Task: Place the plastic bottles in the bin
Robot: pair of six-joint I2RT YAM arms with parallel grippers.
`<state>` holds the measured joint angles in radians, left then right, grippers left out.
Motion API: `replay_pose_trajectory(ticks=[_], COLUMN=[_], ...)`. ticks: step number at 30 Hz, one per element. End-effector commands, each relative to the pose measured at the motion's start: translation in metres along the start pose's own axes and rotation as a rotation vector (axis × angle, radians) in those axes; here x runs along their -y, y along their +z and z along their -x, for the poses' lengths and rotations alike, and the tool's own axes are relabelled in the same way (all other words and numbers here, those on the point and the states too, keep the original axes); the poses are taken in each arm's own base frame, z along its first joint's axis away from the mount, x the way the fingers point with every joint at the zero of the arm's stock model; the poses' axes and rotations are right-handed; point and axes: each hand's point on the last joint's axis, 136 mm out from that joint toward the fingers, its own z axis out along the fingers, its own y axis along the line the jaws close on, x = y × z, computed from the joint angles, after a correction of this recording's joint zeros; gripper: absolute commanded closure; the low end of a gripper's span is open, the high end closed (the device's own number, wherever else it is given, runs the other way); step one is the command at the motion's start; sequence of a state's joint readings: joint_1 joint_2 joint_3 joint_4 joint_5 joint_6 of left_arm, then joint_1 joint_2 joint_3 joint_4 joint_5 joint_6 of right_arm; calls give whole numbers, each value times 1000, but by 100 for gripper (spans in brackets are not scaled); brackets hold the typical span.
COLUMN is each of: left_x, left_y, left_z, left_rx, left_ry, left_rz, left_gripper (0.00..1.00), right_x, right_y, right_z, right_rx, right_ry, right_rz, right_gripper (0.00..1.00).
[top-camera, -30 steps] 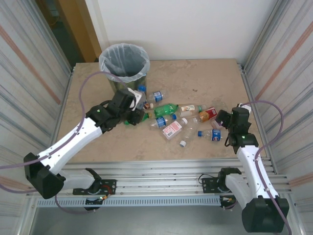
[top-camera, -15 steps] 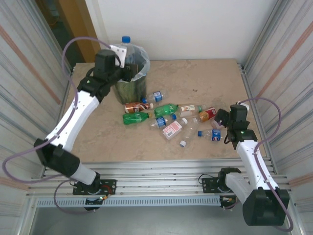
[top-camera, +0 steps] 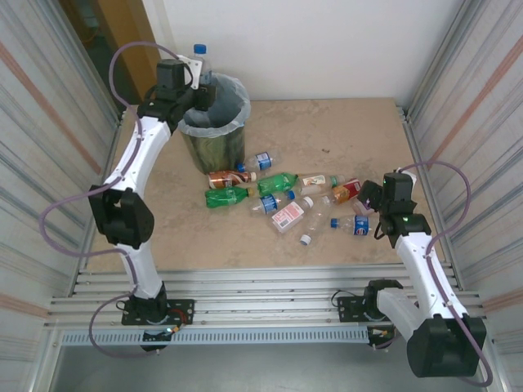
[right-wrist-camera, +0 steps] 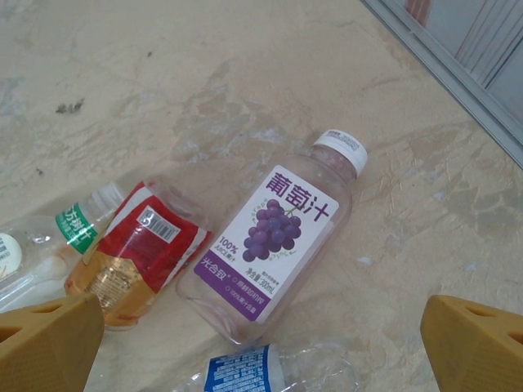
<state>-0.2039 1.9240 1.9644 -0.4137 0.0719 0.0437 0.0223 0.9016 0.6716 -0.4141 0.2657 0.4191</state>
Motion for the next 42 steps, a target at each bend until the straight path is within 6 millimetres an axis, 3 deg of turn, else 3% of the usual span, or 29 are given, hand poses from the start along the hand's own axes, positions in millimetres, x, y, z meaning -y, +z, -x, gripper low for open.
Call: replay_pose_trajectory(ticks=[1,8,12,20,21,24,34,36,42], left_x=[-1,3,3,5,5,7,3,3,3], left_y=[11,41,49,50,62,62,49,31,1], left_z=[10,-7,-13,-13,-25,-22,1,20,48], left_rx=[32,-5,-16,-14,-40,-34,18,65,146], left_ry=[24,13,0,-27,-35,-41,-40,-39,-53], left_rz=[-37,-73,-79,-90,-93,-103,-82,-72,-65], left_gripper=[75,69,53,31,27,19,8,2,1], right_x=[1,0,1,3,2,2,4,5,7], right_y=[-9,-9,-9,-9,-10,-10,-10,-10,-10], right_z=[7,6,4,3,4,5,4,3,1], right_rx=[16,8,2,2,4,5,5,4,-9], right_ry=[28,28,29,29,28,24,19,23,47], right_rz=[-10,-7,-12,-19,-17,-20,-29,-32,-48], right_gripper=[2,2,2,2,2,2,2,2,2])
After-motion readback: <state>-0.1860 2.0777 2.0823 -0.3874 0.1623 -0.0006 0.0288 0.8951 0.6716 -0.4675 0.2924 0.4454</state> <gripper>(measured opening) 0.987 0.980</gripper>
